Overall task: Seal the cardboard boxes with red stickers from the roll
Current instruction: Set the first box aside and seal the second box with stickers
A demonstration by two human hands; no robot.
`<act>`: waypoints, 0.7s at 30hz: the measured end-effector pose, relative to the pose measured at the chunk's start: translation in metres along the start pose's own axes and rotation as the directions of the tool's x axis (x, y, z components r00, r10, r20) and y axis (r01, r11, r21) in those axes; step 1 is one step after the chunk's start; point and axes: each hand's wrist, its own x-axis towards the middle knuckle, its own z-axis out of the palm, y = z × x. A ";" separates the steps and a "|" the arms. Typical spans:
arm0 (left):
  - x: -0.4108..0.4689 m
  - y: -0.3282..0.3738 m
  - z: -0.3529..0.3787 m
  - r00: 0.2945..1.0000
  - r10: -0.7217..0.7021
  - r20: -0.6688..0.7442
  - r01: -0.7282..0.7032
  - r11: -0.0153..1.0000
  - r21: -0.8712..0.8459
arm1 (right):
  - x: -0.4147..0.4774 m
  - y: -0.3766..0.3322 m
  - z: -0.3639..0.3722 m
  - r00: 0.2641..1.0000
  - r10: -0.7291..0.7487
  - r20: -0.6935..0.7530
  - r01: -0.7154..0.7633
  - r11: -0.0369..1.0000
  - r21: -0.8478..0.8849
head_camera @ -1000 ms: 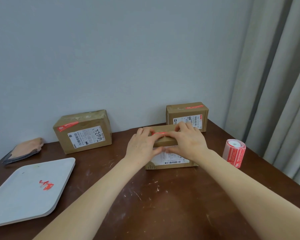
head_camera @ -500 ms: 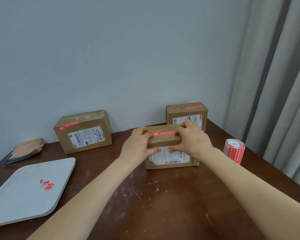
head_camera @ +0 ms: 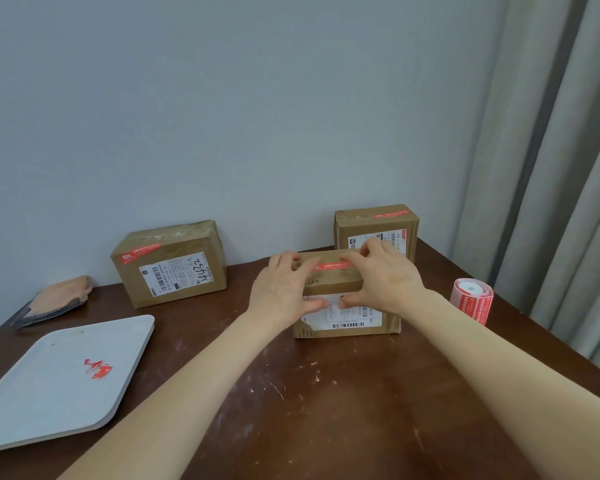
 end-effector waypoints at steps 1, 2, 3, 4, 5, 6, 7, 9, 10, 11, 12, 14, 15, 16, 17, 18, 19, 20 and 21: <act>0.002 0.002 0.000 1.000 0.005 0.003 -0.006 0.999 0.033 | 0.000 -0.001 0.001 1.000 -0.014 0.001 0.014 0.999 -0.030; 0.003 0.004 0.001 1.000 0.006 0.005 -0.006 0.998 0.056 | 0.000 -0.002 0.002 1.000 -0.022 -0.002 0.022 0.999 -0.049; 0.004 0.005 0.001 1.000 0.000 0.009 -0.001 0.998 0.068 | 0.000 -0.003 0.003 1.000 -0.026 -0.007 0.026 0.998 -0.060; 0.004 0.005 0.002 1.000 -0.006 0.014 0.005 0.997 0.073 | 0.000 -0.004 0.004 1.000 -0.027 -0.012 0.026 0.997 -0.066; 0.005 0.004 0.003 1.000 -0.013 0.020 0.012 0.997 0.073 | 0.000 -0.004 0.006 1.000 -0.027 -0.017 0.025 0.997 -0.071; 0.005 0.004 0.003 0.999 -0.022 0.026 0.020 0.997 0.069 | 0.001 -0.004 0.007 0.999 -0.025 -0.022 0.023 0.997 -0.074; 0.005 0.003 0.004 0.999 -0.032 0.031 0.030 0.998 0.059 | 0.001 -0.004 0.007 0.999 -0.022 -0.026 0.020 0.997 -0.075; 0.005 0.003 0.003 0.998 -0.046 0.037 0.044 0.998 0.043 | 0.001 -0.004 0.006 1.000 0.001 -0.023 -0.002 0.998 -0.057; 0.005 0.002 0.002 0.998 -0.050 0.040 0.049 0.998 0.037 | 0.001 -0.003 0.005 1.000 0.021 -0.018 -0.021 0.999 -0.036; 0.005 0.001 0.001 0.998 -0.054 0.043 0.053 0.998 0.025 | 0.001 -0.001 0.005 0.999 0.040 -0.015 -0.040 0.999 -0.014; 0.004 0.001 0.001 0.997 -0.058 0.042 0.057 0.998 0.011 | 0.001 0.000 0.004 0.998 0.054 -0.012 -0.054 0.999 0.004; 0.003 0.002 0.002 0.997 -0.065 0.034 0.066 0.998 -0.007 | 0.002 0.001 0.004 0.998 0.055 -0.010 -0.055 0.998 0.012; 0.003 0.003 0.002 0.997 -0.068 0.030 0.068 0.998 -0.009 | 0.002 0.001 0.004 0.999 0.051 -0.009 -0.051 0.999 0.010; 0.003 0.003 0.001 0.997 -0.071 0.028 0.071 0.997 -0.009 | 0.002 0.001 0.004 0.999 0.050 -0.008 -0.050 0.999 0.010; 0.004 0.004 0.001 0.997 -0.074 0.027 0.074 0.997 -0.007 | 0.002 0.000 0.005 0.999 0.050 -0.011 -0.050 0.999 0.011; 0.004 0.004 0.000 0.997 -0.077 0.025 0.077 0.997 -0.005 | 0.002 0.000 0.004 0.999 0.049 -0.019 -0.049 0.999 0.012; 0.005 0.005 -0.001 0.997 -0.077 0.022 0.077 0.997 -0.002 | 0.002 -0.001 0.004 0.999 0.042 -0.030 -0.042 0.999 0.012; 0.004 0.005 -0.002 0.997 -0.071 0.014 0.071 0.997 0.001 | 0.001 -0.001 0.004 0.999 0.026 -0.040 -0.025 1.000 0.013; 0.003 0.005 -0.001 0.999 -0.055 0.004 0.055 0.999 0.004 | 0.001 -0.001 0.004 0.999 -0.003 -0.044 0.003 1.000 0.011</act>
